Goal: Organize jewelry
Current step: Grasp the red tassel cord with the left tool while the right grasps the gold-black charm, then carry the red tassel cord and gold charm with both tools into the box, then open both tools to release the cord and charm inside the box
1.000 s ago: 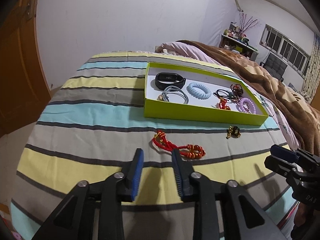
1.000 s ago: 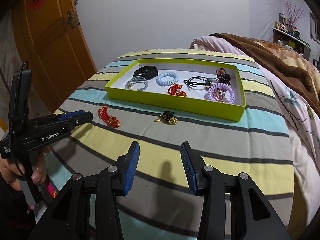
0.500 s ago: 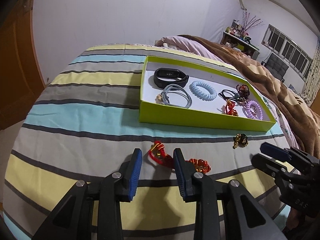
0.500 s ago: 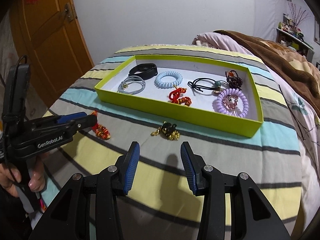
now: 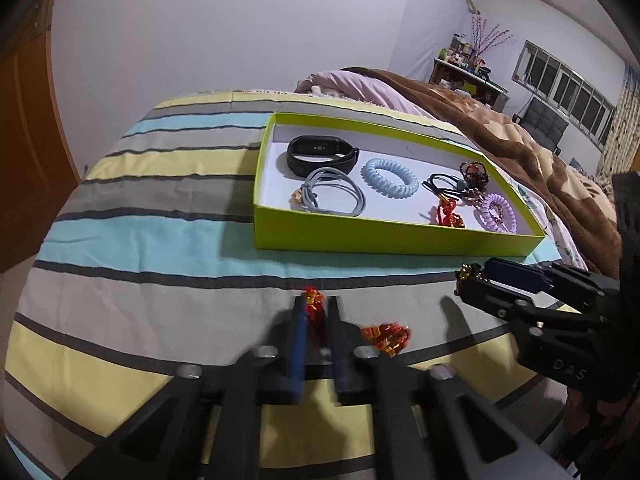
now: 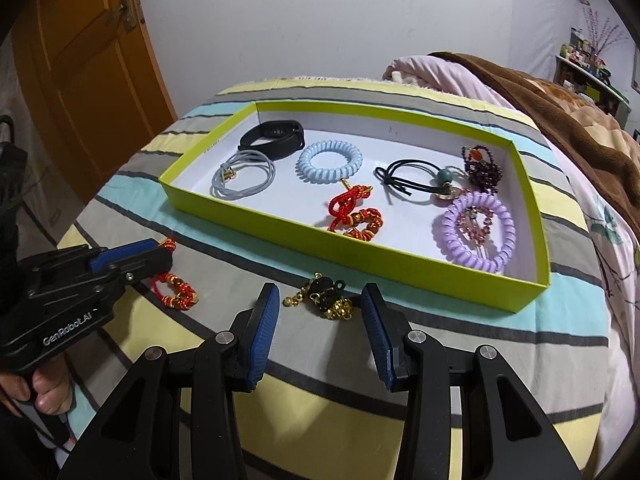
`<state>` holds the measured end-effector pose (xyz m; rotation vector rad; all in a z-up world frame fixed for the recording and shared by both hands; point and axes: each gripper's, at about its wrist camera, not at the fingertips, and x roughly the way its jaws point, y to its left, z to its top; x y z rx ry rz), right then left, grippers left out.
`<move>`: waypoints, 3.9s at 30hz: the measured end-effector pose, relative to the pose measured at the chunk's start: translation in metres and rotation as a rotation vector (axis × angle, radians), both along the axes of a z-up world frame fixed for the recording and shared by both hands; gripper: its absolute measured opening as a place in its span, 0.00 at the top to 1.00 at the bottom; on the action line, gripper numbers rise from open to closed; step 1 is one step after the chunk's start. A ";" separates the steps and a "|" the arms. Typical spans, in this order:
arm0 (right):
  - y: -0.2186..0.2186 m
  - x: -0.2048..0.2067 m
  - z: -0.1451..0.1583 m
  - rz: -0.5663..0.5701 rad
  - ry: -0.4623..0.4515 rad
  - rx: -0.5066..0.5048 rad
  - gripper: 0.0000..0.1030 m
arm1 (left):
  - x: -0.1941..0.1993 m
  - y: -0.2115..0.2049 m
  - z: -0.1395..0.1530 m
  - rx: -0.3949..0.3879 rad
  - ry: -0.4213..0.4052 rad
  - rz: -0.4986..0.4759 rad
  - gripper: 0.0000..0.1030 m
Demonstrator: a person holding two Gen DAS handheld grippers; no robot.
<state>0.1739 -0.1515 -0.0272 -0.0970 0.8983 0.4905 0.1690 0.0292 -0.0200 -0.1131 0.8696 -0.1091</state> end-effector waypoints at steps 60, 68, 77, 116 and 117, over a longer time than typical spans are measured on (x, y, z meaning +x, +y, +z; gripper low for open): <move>-0.047 -0.002 0.058 -0.073 -0.146 0.066 0.86 | 0.033 -0.008 0.077 0.077 -0.166 -0.117 0.96; -0.046 0.030 0.040 -0.084 -0.095 0.060 0.86 | 0.064 -0.005 0.058 0.086 -0.123 -0.120 0.96; -0.039 0.049 0.019 -0.076 -0.043 0.038 0.86 | 0.080 -0.001 0.037 0.106 -0.070 -0.108 0.96; -0.050 -0.013 0.053 -0.098 -0.129 0.061 0.61 | 0.020 0.012 0.056 0.081 -0.162 -0.027 0.93; -0.051 -0.019 0.054 -0.099 -0.133 0.064 0.61 | 0.015 0.012 0.056 0.082 -0.165 -0.027 0.93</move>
